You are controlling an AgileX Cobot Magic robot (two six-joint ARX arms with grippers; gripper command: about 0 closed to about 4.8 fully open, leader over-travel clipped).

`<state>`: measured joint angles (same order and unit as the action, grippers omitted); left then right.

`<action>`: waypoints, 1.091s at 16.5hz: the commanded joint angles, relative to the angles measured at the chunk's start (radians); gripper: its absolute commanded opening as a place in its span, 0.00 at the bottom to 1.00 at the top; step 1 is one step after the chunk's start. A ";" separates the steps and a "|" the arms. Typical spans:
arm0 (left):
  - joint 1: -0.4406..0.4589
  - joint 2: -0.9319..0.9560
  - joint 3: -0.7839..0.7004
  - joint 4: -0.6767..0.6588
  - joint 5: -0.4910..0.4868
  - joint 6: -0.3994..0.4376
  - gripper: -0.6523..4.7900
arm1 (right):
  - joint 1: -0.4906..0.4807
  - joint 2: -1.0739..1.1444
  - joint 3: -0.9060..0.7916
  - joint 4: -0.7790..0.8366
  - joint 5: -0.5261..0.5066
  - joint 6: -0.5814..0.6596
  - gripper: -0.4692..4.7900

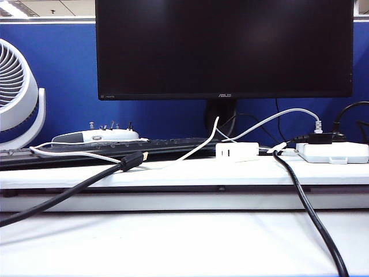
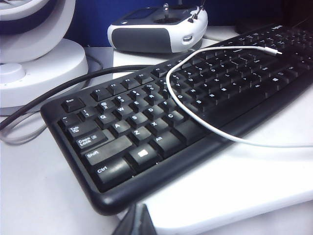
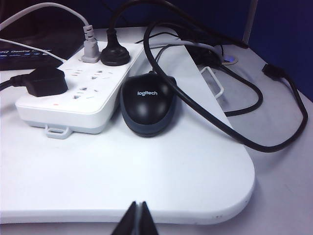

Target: Pick up the Type-C charging cable and the charging base, insert one end of the Type-C charger into the corresponding slot on the base, and finally place the plugged-in charger back on the table.

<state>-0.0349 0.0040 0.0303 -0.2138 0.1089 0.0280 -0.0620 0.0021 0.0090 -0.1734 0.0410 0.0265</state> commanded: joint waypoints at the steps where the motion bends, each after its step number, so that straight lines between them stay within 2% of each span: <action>1: 0.002 0.000 -0.002 -0.017 0.000 -0.002 0.11 | 0.001 -0.002 -0.008 0.002 -0.003 0.003 0.09; 6: 0.002 0.000 -0.002 -0.016 0.000 -0.005 0.11 | 0.002 -0.001 -0.008 0.002 -0.003 0.008 0.09; 7: 0.002 0.000 -0.001 -0.013 -0.001 -0.060 0.11 | 0.001 -0.001 -0.008 0.002 -0.002 0.040 0.09; 8: 0.003 0.001 0.009 -0.018 -0.037 -0.209 0.11 | 0.001 -0.001 -0.007 0.005 -0.003 0.147 0.09; 10: 0.003 0.001 0.029 -0.016 -0.045 -0.249 0.11 | 0.001 -0.001 -0.002 0.006 -0.003 0.259 0.09; 12: 0.003 0.003 0.073 -0.012 -0.045 -0.245 0.11 | 0.002 -0.001 0.023 -0.002 -0.003 0.325 0.09; 15: 0.003 0.028 0.158 0.006 -0.090 -0.225 0.11 | 0.002 -0.001 0.088 -0.002 -0.011 0.324 0.09; 18: 0.003 0.156 0.272 0.093 -0.106 -0.180 0.11 | 0.002 -0.001 0.192 0.000 -0.010 0.313 0.09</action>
<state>-0.0345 0.1234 0.2699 -0.1741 0.0074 -0.1787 -0.0620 0.0021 0.1761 -0.1894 0.0322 0.3431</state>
